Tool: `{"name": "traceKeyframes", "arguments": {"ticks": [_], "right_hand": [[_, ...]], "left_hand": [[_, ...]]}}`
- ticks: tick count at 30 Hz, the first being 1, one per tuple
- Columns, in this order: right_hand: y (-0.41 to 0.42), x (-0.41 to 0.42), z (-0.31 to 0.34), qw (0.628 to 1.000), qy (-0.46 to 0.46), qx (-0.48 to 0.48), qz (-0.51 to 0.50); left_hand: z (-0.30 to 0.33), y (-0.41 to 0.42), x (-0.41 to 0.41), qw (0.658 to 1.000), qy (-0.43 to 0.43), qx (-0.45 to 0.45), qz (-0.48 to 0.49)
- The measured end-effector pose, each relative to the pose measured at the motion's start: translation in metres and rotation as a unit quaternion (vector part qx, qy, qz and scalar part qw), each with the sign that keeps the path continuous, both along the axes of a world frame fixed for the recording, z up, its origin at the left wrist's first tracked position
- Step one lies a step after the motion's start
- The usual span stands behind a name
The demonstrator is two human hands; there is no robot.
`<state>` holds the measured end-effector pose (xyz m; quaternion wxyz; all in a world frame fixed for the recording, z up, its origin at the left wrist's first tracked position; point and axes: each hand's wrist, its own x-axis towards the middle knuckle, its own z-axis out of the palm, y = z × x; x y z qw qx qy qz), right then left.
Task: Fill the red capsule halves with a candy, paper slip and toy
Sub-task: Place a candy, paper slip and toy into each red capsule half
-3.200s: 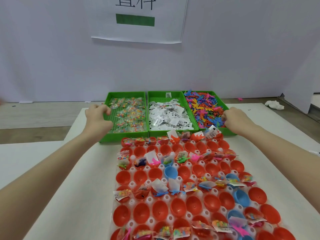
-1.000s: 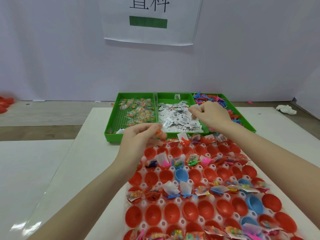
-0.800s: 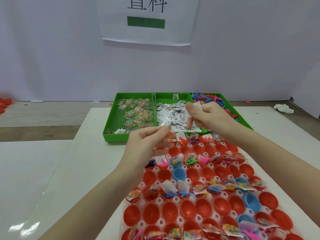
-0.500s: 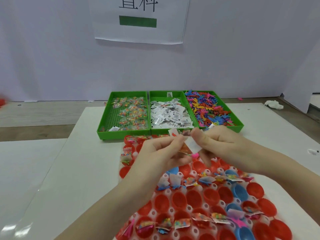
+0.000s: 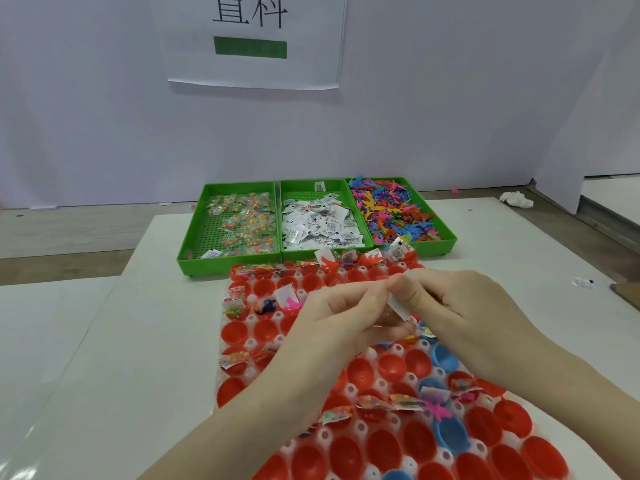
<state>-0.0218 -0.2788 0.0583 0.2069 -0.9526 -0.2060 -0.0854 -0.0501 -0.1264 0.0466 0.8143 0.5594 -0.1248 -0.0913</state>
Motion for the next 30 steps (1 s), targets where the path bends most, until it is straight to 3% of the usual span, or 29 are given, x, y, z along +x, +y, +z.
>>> {"name": "traceKeyframes", "arguments": {"ticks": [3, 5, 8, 12, 16, 23, 30], "right_hand": [[-0.001, -0.005, -0.003, 0.999, 0.003, 0.049, -0.017], [0.001, -0.003, -0.002, 0.988, 0.049, 0.140, -0.030], [0.003, 0.010, 0.001, 0.920, 0.165, 0.351, -0.048], [-0.010, -0.006, 0.011, 0.869, 0.164, 0.464, 0.048], [-0.012, -0.022, 0.016, 0.878, 0.085, 0.457, 0.113], [-0.014, -0.031, 0.025, 0.903, 0.050, 0.422, 0.062], [-0.014, -0.037, 0.029, 0.916, 0.024, 0.393, 0.077]], "left_hand": [[0.001, -0.005, -0.003, 0.999, -0.004, 0.028, 0.029], [0.000, -0.009, -0.004, 0.997, 0.000, 0.055, 0.060], [0.001, -0.014, -0.006, 0.993, 0.007, 0.083, 0.086], [-0.001, -0.016, -0.006, 0.989, 0.004, 0.110, 0.102], [-0.002, -0.017, -0.006, 0.984, -0.006, 0.139, 0.112], [0.000, -0.016, -0.004, 0.965, -0.088, 0.198, 0.148], [0.002, -0.020, -0.011, 0.960, -0.138, 0.218, 0.112]]}}
